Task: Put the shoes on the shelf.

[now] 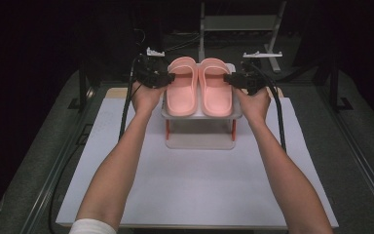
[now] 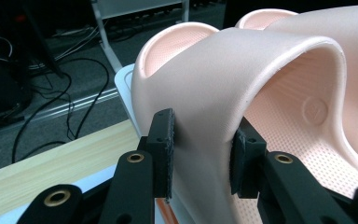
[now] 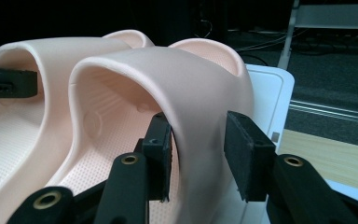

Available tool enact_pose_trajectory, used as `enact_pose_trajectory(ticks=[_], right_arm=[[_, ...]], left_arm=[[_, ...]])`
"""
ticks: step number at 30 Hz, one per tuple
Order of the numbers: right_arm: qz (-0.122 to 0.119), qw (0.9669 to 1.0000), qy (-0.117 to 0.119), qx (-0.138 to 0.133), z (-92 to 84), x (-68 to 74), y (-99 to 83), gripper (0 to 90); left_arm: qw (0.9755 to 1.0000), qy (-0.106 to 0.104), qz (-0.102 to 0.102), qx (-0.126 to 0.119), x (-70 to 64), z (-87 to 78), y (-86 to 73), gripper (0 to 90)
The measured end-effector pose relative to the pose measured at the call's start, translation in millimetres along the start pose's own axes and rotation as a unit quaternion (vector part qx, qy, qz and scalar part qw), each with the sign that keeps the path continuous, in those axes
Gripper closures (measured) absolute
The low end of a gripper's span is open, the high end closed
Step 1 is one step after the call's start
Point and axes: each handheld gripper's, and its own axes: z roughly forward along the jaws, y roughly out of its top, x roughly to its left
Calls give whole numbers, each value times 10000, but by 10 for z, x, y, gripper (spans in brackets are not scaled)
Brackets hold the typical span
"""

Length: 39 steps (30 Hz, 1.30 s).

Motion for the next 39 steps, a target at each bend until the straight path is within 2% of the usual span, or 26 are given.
enact_pose_trajectory(ticks=[5, 10, 13, 15, 16, 18, 23, 29, 33, 36, 39], right_arm=[[-65, 10000, -55, -42, 22, 37, 9, 621], [-48, 10000, -11, -27, 10, 34, 3, 618], [-38, 10000, 28, -35, 10, 24, 4, 613], [-46, 10000, 50, -41, 9, 24, 2, 593], [-50, 10000, 68, -39, 6, 24, 0, 582], [-50, 9999, 91, -36, -3, 25, -5, 574], [-73, 9998, 164, -122, -114, 19, -4, 551], [-120, 9987, 485, -124, -244, -10, -18, 512], [-154, 9970, 735, -197, -329, -21, -47, 493], [-196, 9958, 881, -182, -378, -24, -81, 478], [-250, 9947, 983, -179, -426, -31, -119, 469]], left_arm=[[10000, -42, -7, -24, 2, 26, 9, 655], [9999, -53, -6, -92, -4, 54, 10, 653], [9999, -134, -25, -90, 20, 48, 6, 646], [9997, -200, -73, -110, 33, 41, -1, 624], [9998, -157, -75, -123, 25, 32, 1, 593], [9999, -23, 36, -151, 1, -3, 6, 534], [9996, -55, 119, -242, -28, -100, 28, 504], [9997, -88, 127, -168, -29, -162, 17, 435], [9994, -131, 93, -314, -23, -240, -5, 407], [9993, -226, 71, -302, -10, -275, -44, 389], [9992, -236, 77, -324, -2, -302, -83, 377]])
